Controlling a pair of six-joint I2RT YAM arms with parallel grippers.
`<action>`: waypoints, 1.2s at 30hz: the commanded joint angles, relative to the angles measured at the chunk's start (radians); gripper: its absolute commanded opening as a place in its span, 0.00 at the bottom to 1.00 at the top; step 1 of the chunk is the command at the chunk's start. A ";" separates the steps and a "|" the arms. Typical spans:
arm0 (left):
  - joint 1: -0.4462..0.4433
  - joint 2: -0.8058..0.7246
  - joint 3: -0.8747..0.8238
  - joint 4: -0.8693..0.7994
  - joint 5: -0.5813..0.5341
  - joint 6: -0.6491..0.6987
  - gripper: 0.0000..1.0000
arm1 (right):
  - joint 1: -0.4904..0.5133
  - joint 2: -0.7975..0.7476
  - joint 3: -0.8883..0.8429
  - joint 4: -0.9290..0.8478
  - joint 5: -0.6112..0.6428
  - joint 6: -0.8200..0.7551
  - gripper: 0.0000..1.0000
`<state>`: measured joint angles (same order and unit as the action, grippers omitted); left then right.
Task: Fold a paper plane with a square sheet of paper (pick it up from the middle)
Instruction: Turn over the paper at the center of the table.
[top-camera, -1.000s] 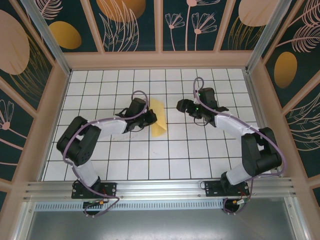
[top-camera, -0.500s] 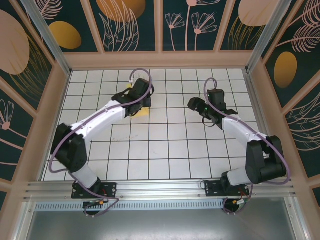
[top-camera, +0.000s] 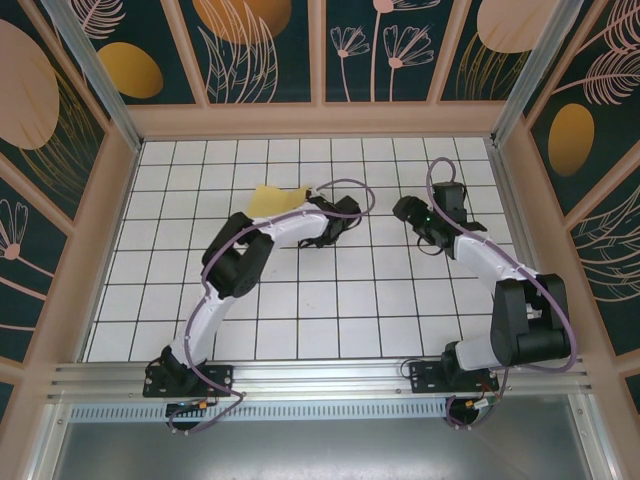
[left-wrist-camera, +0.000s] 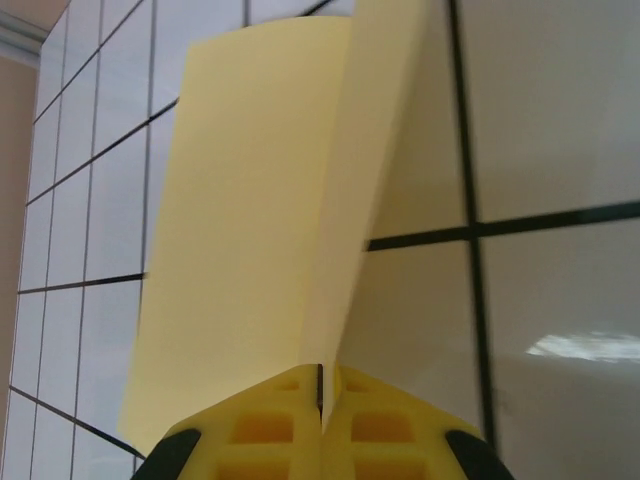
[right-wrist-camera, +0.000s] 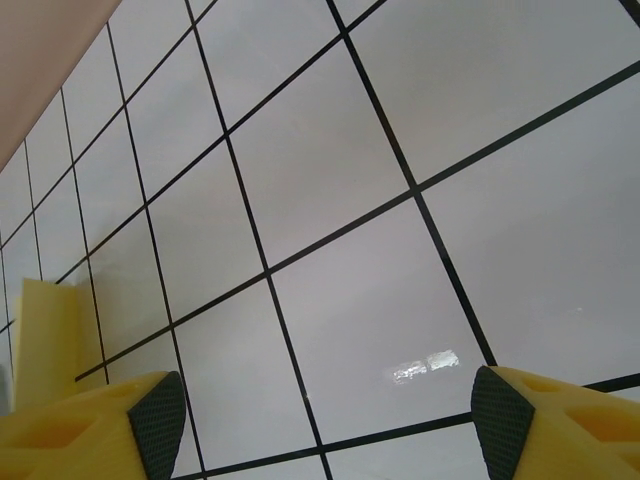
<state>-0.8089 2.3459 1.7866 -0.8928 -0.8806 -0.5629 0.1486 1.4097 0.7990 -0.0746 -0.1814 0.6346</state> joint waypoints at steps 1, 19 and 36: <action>-0.049 0.051 0.058 -0.048 -0.012 -0.003 0.02 | -0.015 -0.015 -0.014 -0.019 -0.016 0.019 0.78; -0.064 -0.203 -0.079 0.233 0.417 -0.028 0.42 | -0.027 0.006 0.012 -0.032 -0.054 0.005 0.78; 0.240 -0.822 -0.779 0.758 0.739 -0.262 0.76 | 0.315 0.232 0.239 -0.009 -0.163 -0.098 0.39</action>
<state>-0.5953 1.5620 1.0843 -0.2131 -0.1898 -0.7509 0.3923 1.5887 0.9699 -0.0856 -0.3168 0.5701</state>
